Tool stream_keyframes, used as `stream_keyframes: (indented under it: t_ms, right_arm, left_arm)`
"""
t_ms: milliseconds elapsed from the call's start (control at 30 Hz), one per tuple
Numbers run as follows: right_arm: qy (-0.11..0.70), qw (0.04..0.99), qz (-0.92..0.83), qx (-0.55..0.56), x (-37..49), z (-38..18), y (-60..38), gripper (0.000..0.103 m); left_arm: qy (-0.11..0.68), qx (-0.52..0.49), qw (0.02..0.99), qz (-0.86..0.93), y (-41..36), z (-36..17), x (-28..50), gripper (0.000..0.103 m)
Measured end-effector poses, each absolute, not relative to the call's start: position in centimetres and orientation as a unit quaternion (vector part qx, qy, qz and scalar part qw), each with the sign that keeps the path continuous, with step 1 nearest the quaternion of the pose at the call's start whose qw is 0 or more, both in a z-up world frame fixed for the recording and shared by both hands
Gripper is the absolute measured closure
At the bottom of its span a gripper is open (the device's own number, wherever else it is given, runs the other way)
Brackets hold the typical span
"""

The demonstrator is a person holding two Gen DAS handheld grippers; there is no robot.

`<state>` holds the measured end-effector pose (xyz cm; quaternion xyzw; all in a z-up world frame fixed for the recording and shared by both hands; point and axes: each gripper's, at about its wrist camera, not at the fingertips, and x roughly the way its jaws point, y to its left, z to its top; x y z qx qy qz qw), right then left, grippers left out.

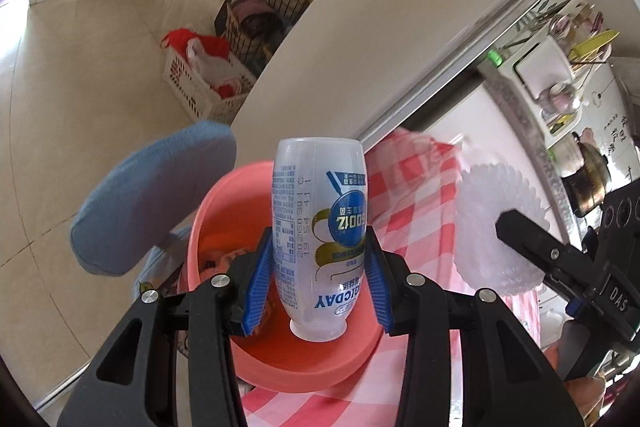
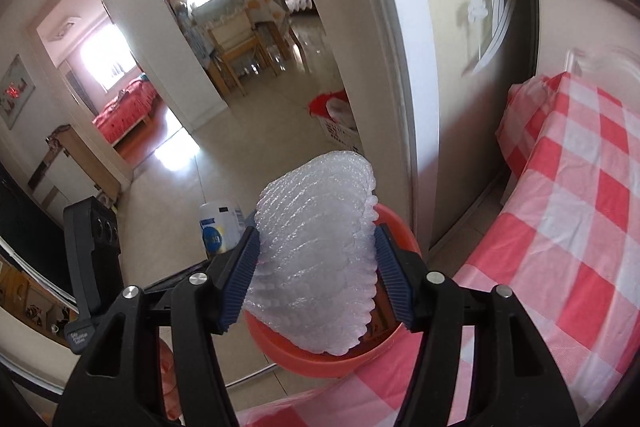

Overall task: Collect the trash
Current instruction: 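Open both tools to drop the bottle and scrubber into the bucket, then move both tools back over the table toward the sponge and wrappers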

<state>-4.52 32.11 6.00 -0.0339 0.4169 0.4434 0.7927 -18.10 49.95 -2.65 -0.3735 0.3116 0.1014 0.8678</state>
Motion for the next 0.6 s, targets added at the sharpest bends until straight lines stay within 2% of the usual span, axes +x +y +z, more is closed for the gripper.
stream_keyframes:
  t_ms: [67, 100, 133, 167, 233, 267, 400, 467, 600]
  right_arm:
    - [0.423, 0.793, 0.436, -0.039, -4.3, 5.2, 32.5, 0.036]
    - [0.429, 0.793, 0.431, -0.037, -4.2, 4.8, 32.6, 0.031]
    - [0.434, 0.793, 0.426, -0.031, -4.0, 4.5, 32.5, 0.027]
    - [0.438, 0.793, 0.423, -0.023, -3.9, 4.3, 32.4, 0.025]
    - [0.442, 0.793, 0.420, -0.010, -3.8, 4.2, 31.8, 0.018]
    - [0.442, 0.794, 0.417, -0.006, -3.8, 4.0, 31.6, 0.016]
    - [0.437, 0.798, 0.414, 0.023, -3.9, 4.8, 30.1, 0.015]
    - [0.429, 0.802, 0.414, 0.036, -4.1, 5.5, 29.2, 0.014]
    - [0.410, 0.813, 0.410, 0.049, -4.7, 7.0, 27.3, 0.010]
  left_arm:
    - [0.321, -0.370, 0.865, 0.105, 49.7, -3.4, -17.7, 0.057]
    - [0.327, -0.368, 0.863, 0.110, 49.6, -3.9, -17.5, 0.053]
    - [0.335, -0.367, 0.860, 0.117, 49.6, -4.4, -17.3, 0.034]
    - [0.344, -0.369, 0.854, 0.126, 49.6, -5.0, -17.1, 0.028]
    - [0.350, -0.373, 0.850, 0.126, 49.6, -5.7, -17.0, 0.027]
    - [0.352, -0.373, 0.848, 0.129, 49.6, -5.9, -17.1, 0.023]
    - [0.351, -0.382, 0.844, 0.133, 49.9, -6.0, -17.8, 0.021]
    - [0.343, -0.383, 0.847, 0.138, 49.9, -5.6, -18.4, 0.015]
    - [0.337, -0.386, 0.847, 0.139, 50.0, -4.9, -19.5, 0.014]
